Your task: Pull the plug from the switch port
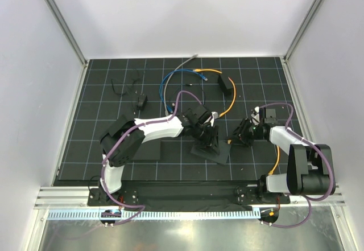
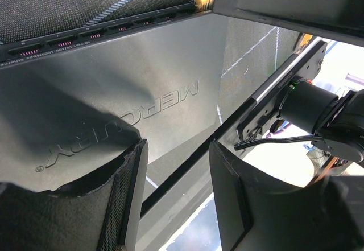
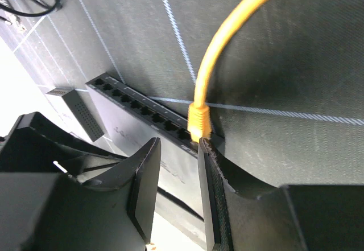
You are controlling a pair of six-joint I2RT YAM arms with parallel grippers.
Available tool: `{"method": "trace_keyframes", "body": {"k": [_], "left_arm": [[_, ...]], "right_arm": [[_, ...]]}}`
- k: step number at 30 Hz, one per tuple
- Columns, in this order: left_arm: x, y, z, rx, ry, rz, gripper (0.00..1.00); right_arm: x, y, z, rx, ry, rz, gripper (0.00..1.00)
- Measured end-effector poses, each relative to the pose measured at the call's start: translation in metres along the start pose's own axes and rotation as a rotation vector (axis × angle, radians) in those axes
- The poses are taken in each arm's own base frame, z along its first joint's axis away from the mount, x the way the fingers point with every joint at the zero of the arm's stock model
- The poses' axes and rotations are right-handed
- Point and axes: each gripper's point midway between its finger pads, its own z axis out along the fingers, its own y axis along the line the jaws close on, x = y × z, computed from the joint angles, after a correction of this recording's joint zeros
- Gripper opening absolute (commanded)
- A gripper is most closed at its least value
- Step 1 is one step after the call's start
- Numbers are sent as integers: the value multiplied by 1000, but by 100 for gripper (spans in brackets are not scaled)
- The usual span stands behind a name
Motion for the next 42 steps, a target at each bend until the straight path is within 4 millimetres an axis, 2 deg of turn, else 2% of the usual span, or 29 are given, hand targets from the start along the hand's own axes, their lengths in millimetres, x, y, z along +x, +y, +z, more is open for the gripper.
{"method": "trace_keyframes", "body": {"k": [11,19,29,42], "left_arm": [[-4,-1,2,-3,-5,4,52],[-5,1,1,-4,-8,-1,52],[-7,3,1,28,-4,-16,51],[-8,5,0,49,-1,-26,51]], "right_arm": [[-21,4,-13,75,-78,-70,40],[-11,-3,0,48,-8,-44,41],[-8,-10,2,19,3,-37,41],[1,-12,11,-21,55,-17,33]]}}
